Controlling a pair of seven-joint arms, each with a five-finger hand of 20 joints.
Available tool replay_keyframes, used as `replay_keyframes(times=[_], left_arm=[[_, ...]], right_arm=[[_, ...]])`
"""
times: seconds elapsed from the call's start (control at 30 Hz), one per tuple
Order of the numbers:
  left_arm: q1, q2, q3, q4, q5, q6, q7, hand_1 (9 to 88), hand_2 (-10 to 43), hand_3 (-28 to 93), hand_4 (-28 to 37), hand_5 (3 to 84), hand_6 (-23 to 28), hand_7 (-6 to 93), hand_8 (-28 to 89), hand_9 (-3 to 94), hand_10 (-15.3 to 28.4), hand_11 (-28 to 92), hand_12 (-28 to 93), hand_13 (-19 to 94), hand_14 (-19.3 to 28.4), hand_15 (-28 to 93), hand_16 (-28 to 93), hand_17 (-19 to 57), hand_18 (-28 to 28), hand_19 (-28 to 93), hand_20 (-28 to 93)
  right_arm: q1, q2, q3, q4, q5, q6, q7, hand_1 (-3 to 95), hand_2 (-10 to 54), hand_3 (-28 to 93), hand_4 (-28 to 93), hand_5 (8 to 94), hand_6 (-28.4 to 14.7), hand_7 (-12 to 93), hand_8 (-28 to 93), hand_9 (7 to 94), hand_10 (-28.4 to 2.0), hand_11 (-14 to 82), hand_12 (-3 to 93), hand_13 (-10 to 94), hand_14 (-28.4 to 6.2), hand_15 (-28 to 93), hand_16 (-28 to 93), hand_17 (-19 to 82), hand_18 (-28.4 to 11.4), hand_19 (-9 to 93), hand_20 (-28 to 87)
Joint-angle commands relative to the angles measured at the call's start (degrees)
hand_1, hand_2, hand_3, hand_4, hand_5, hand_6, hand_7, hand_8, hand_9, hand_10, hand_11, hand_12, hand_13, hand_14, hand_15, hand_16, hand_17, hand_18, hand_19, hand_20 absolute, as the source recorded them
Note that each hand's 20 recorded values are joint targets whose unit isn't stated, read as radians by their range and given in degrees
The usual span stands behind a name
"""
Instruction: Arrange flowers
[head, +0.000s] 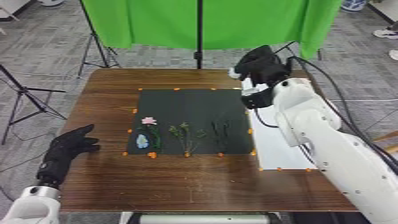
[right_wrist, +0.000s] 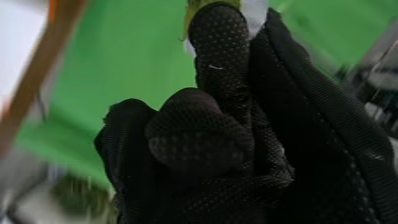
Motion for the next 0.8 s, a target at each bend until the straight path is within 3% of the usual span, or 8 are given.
replay_keyframes(times=[0.03, 0.43, 0.6, 0.8], left_arm=[[-1.0, 0.42, 0.80, 0.77, 0.04, -1.07, -0.87, 27.3, 22.1, 65, -17.7, 45.1, 5.1, 10.7, -6, 52.3, 15.9, 27, 14, 48, 21.1, 34, -2, 12.6, 15.7, 27, 23], [-1.7, 0.43, 1.52, 1.22, -0.34, -0.67, 0.25, 26.4, 22.5, 65, -18.2, 45.2, 5.1, 10.7, -6, 52.3, 15.9, 27, 14, 48, 21.1, 34, -2, 12.6, 15.7, 27, 23], [-1.9, 0.59, 1.96, 1.42, -0.43, 0.43, 1.46, 23.8, 22.4, 63, -24.2, 45.2, 5.2, 10.6, -6, 52.2, 15.9, 27, 14, 48, 21.2, 34, -2, 12.5, 15.8, 27, 23], [-2.3, 0.52, 2.31, 1.59, -0.17, 0.20, 1.23, 24.2, 21.7, 64, -24.7, 45.2, 5.3, 10.6, -6, 52.2, 16.0, 27, 14, 48, 21.2, 34, -2, 12.5, 15.8, 27, 23]], right_arm=[[5.2, -8.6, -10.6, 2.9, -2.1, -5.3, -0.2, 62.9, -9.5, 57, -14, 76.4, -2.5, 28, 19, 91.7, -8.8, 16.8, 48.2, 92, -0.8, 58, 38, 65, -13.4, 93, 57], [9.5, -14.4, -18.8, 9.7, -5.1, -10.5, 0.2, 62.3, -9.5, 57, -14, 75.8, -2.3, 29, 19, 91.0, -9.0, 17.3, 48.2, 92, -1.0, 58, 39, 65, -13.2, 93, 57], [10.6, -16.0, -20.5, 12.2, -6.7, -11.7, 0.5, 61.5, -9.5, 58, -14, 75.0, -2.0, 29, 19, 90.4, -8.9, 18.3, 48.7, 91, -1.2, 59, 39, 64, -13.5, 93, 57], [10.7, -16.9, -21.8, 14.1, -8.8, -12.2, 0.8, 60.6, -9.5, 58, -14, 74.5, -2.0, 30, 18, 89.3, -9.3, 20.4, 48.0, 91, -1.5, 59, 39, 63, -13.9, 93, 58]])
